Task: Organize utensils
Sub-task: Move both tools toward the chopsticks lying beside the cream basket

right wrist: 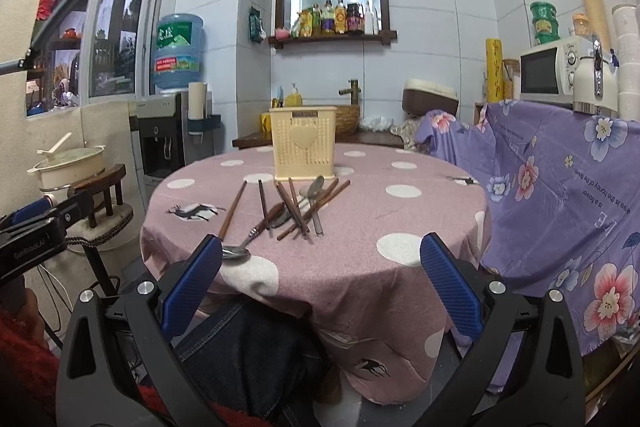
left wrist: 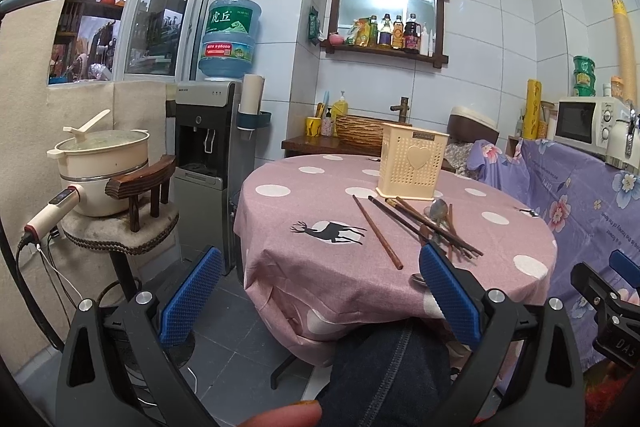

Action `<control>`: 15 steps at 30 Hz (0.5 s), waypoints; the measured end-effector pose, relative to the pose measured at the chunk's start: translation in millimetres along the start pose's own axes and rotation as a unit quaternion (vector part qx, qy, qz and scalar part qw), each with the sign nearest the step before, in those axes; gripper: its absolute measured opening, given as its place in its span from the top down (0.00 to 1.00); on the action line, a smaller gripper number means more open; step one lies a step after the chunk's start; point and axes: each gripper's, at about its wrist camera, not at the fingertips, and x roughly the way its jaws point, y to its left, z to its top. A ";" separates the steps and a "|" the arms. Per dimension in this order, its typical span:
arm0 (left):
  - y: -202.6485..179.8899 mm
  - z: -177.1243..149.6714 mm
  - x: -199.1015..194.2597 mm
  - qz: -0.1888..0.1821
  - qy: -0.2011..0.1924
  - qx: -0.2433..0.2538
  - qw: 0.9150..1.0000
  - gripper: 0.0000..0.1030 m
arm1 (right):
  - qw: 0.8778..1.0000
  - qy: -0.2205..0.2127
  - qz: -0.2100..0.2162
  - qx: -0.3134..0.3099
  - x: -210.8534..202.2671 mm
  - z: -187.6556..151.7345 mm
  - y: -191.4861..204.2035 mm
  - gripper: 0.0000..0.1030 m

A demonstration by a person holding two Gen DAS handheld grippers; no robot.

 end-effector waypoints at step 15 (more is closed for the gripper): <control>-20.0 22.3 93.0 -0.038 0.102 0.054 0.993 0.05 | 0.995 0.097 -0.031 0.005 101.3 17.2 -32.5 0.05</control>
